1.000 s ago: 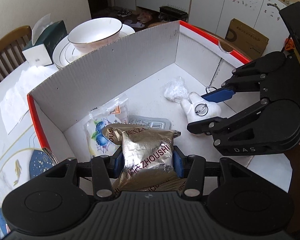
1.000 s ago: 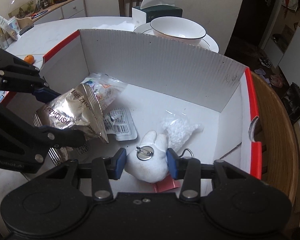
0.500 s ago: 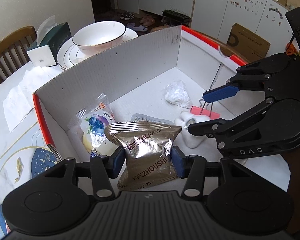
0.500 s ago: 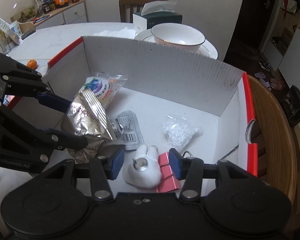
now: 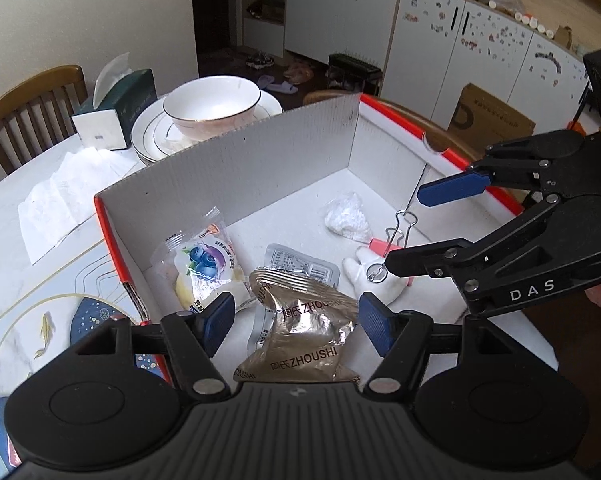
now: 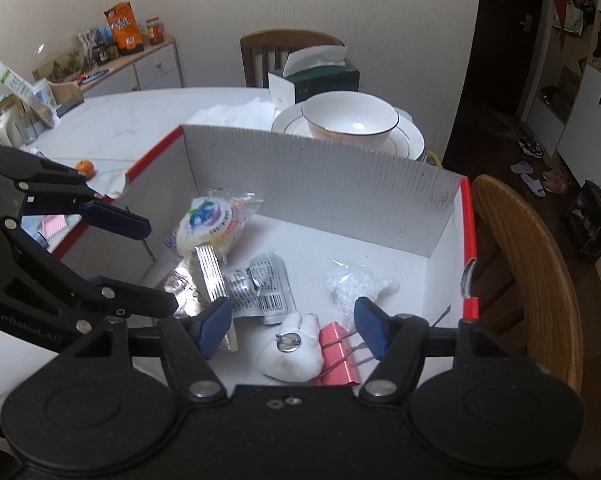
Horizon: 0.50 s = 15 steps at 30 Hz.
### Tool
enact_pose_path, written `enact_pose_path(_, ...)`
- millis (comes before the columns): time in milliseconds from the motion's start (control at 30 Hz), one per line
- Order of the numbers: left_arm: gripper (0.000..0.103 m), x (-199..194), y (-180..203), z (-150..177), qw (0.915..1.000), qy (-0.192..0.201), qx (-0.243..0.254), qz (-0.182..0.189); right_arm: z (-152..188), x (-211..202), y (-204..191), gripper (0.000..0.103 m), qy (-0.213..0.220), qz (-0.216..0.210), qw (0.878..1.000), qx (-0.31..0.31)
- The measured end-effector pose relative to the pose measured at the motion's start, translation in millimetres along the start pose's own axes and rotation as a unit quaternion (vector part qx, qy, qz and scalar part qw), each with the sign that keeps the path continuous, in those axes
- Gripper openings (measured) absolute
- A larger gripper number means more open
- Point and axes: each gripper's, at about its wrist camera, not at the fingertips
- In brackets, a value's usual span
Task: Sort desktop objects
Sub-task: 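Withdraw both tools from the box back over the table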
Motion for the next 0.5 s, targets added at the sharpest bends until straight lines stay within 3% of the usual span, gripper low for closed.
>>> enact_pose_path(500, 0.086, -32, -19, 13, 0.9985, 0.043, -0.035, -0.001, -2, -19, -25, 0.069, 0.040, 0.002, 0.999, 0.016)
Point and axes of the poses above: each gripper's, at about its wrist camera, not at the fingertips, and x roughly the way its jaws point, y to its right, z to its underside, and after that the axes turned 13 degrees about -z, right-handed
